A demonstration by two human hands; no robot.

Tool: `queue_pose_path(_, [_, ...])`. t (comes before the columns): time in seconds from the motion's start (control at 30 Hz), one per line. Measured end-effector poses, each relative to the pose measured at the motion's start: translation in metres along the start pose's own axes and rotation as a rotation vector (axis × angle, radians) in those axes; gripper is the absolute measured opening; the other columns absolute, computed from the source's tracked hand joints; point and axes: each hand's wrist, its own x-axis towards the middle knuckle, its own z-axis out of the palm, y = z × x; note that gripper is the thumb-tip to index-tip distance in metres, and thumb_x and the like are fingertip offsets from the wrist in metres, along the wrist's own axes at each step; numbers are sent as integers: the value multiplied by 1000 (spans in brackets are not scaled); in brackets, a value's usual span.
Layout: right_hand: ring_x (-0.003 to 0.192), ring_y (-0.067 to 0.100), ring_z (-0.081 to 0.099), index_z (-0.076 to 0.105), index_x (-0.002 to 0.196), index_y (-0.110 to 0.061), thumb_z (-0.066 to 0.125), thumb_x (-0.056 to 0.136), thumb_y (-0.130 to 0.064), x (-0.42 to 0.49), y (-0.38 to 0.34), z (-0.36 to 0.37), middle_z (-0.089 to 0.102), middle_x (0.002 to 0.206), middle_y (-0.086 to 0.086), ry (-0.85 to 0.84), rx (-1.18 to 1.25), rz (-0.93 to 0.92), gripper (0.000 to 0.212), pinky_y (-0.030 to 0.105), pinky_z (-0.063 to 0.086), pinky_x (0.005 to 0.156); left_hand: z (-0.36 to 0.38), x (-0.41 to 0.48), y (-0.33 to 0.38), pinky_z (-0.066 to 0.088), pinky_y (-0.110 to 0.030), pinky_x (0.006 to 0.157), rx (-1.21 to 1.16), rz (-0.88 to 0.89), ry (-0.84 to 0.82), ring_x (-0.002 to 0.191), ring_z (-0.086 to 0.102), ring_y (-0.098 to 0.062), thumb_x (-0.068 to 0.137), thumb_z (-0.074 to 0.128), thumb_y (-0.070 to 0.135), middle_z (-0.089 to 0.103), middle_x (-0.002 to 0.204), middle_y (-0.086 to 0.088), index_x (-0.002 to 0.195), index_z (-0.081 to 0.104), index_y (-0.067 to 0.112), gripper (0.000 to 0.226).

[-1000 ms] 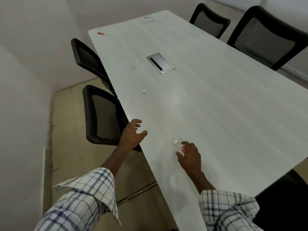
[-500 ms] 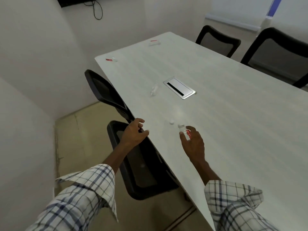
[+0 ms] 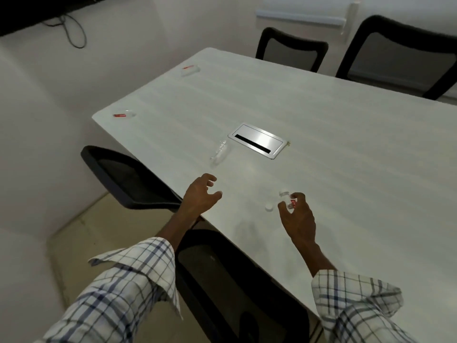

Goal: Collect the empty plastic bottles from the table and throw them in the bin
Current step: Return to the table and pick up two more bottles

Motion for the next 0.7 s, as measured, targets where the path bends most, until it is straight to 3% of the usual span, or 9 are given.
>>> queue_pose_path(0.23, [93,42,64,50,125,-10,67,89,-34,26,28,52,64,104,20,119,-235,86,46,45,51,78,2,92,-26,51,-36,87,19,43,-121,95,60,-20,78,75,29,64,109,-2,115,59,20,41])
queue_pose_path(0.4, [91,41,62,54,125,-10,73,85,-32,27,33,74,62,104,19,183,-355,99,50,44,50,73,14,143,-38,50,-33,86,41,107,-222,90,58,-17,77,75,27,65,107,-2,114,60,19,40])
queue_pose_path(0.5, [99,41,60,53,127,-11,76,79,-36,28,25,89,61,110,19,242,-442,169,58,47,48,79,22,174,-46,50,-34,86,71,158,-284,89,58,-16,76,75,26,66,106,-1,113,61,19,40])
queue_pose_path(0.6, [110,39,56,52,128,-11,76,72,-37,26,12,99,57,122,16,362,-535,172,66,49,41,90,20,200,-53,48,-31,84,108,265,-350,92,59,-16,78,73,24,65,107,-1,113,61,18,38])
queue_pose_path(0.7, [115,32,52,52,128,-15,69,75,-29,21,-11,115,54,128,8,421,-522,108,58,46,41,91,10,229,-62,46,-28,80,176,453,-374,100,61,-20,79,64,12,65,109,-2,112,64,20,35])
